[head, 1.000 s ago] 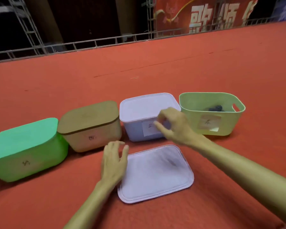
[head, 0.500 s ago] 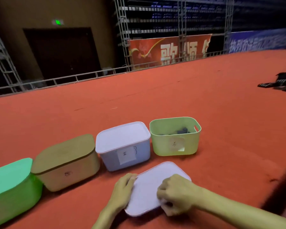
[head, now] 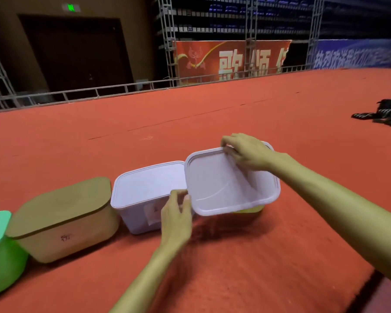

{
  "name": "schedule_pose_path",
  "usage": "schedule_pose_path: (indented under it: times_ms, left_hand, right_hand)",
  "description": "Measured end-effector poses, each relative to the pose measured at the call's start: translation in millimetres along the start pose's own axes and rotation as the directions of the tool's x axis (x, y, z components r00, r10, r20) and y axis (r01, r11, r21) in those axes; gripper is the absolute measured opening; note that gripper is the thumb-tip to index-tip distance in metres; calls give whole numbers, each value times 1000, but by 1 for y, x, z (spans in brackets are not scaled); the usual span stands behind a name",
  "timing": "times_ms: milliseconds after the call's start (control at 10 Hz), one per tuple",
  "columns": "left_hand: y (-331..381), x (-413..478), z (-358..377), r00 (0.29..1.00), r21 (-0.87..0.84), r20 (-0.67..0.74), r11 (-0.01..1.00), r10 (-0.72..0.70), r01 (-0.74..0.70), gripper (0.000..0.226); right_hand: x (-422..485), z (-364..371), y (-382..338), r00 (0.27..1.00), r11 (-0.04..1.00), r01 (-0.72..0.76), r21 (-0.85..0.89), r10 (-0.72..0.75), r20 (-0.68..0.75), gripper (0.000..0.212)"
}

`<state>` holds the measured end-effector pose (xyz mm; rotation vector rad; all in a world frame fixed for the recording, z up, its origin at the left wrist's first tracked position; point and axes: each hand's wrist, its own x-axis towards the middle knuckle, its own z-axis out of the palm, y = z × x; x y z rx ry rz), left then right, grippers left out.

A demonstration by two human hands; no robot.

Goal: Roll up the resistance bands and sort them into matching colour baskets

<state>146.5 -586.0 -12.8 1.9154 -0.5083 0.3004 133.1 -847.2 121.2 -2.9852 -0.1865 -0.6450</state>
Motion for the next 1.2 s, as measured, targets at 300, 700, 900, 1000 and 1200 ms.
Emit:
schedule_pose_path:
  times_ms: [300,700,900,1000,1200]
  left_hand:
    - [-4,62,41,851,566,436,645,294,-513,70]
    - [-20,87,60,816,641,495,510,298,-574,57]
    - [7,90,46,768,572,636,621,75,-536,60]
    - [11,88,11,800,587,600,659,35,-470,64]
    - [1,58,-106,867,740,454,629,-206,-238,70]
  right_hand:
    - [66,73,79,967,961,-245,127,233,108,19]
    - [66,128,97,884,917,-395,-46,394,252,40]
    - [66,107,75,716,839,-502,-209,539,444,63]
    - [60,97,48,753,826,-542,-155,559,347,73]
    - [32,66,-58,840,912,-402,-78,402,364,80]
